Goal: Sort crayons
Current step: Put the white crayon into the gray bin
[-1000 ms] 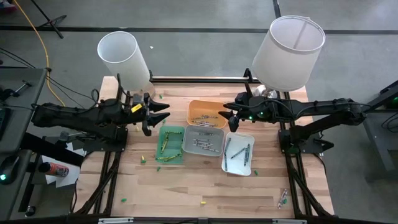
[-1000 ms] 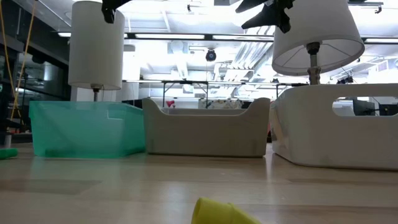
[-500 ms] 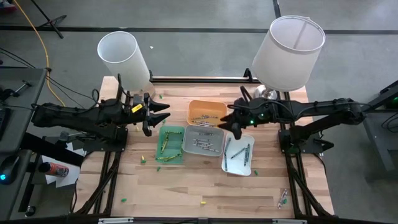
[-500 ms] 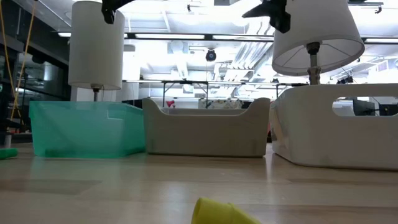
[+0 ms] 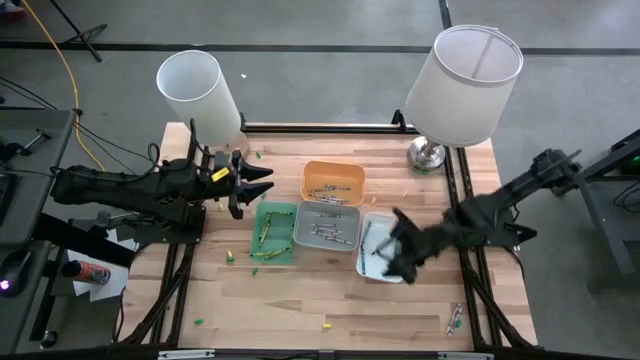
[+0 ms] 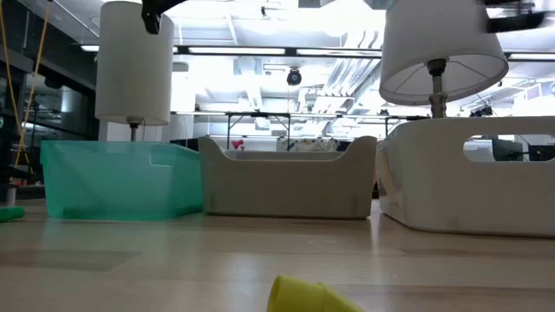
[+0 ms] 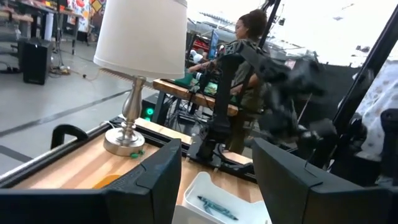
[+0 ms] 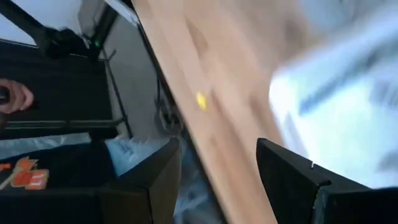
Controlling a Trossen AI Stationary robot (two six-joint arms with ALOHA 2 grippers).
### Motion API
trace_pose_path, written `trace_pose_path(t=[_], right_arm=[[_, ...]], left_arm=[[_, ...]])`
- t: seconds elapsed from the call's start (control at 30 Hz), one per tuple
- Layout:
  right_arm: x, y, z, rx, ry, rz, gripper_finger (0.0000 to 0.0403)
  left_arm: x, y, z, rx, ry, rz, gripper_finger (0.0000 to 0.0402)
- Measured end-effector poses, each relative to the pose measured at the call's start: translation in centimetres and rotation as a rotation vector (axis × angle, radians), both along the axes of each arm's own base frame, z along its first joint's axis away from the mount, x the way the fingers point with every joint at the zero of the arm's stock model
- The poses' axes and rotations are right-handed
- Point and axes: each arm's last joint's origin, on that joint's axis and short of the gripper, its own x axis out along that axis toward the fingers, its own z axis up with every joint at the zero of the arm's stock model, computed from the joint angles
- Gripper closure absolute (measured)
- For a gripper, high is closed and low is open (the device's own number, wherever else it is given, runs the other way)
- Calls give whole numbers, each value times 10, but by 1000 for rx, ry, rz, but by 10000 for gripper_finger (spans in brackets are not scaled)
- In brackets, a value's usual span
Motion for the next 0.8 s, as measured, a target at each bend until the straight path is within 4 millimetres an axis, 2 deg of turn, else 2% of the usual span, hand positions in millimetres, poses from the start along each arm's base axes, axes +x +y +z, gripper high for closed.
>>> trace_pose_path(t=[0.23, 0.33, 0.43, 0.57, 0.8], right_arm=[[-42, 51, -50, 230, 346, -215, 201], [-56, 66, -74, 294, 530, -328, 201], [-68, 77, -95, 333, 727, -370, 201], [-75, 88, -114, 302, 918, -330, 201], [-72, 96, -138, 236, 1006, -328, 201]], left_arm=[[0, 0, 0, -39, -6, -3, 218], [0, 0, 0, -39, -6, -3, 218], [0, 0, 0, -39, -6, -3, 218], [0, 0, 0, -39, -6, -3, 218], [0, 0, 0, -38, -5, -3, 218]])
